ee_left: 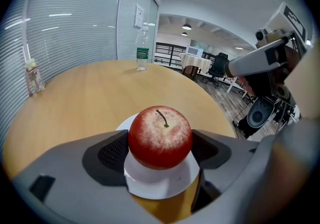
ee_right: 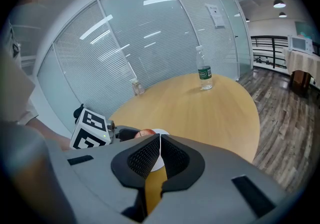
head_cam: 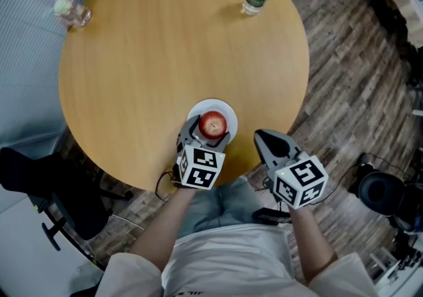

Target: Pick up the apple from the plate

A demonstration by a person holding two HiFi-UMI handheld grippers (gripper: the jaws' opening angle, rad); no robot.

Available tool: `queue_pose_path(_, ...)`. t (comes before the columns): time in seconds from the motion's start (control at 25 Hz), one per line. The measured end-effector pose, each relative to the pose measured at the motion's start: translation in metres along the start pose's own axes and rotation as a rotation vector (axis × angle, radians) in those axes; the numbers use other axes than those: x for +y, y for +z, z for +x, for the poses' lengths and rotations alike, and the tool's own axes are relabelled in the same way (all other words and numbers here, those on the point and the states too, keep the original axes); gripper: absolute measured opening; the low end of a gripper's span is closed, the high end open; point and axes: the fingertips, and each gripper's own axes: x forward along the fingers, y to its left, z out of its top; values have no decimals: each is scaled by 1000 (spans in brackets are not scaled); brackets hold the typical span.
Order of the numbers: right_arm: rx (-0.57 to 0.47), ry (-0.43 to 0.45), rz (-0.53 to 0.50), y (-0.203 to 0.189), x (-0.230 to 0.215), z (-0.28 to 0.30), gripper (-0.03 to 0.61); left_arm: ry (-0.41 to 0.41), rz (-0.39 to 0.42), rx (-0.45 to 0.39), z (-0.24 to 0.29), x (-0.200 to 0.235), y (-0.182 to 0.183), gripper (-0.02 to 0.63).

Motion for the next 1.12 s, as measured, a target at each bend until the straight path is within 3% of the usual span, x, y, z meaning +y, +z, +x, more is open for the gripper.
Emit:
queue_pose_path(0.48, -33, -4, -53, 16, 7, -6, 31, -8, -14, -70, -21, 5, 15, 391)
queue_pose_path(1.12, -115, -20, -136, 58, 19, -25, 31, -50, -21, -188, -104, 3, 61, 391)
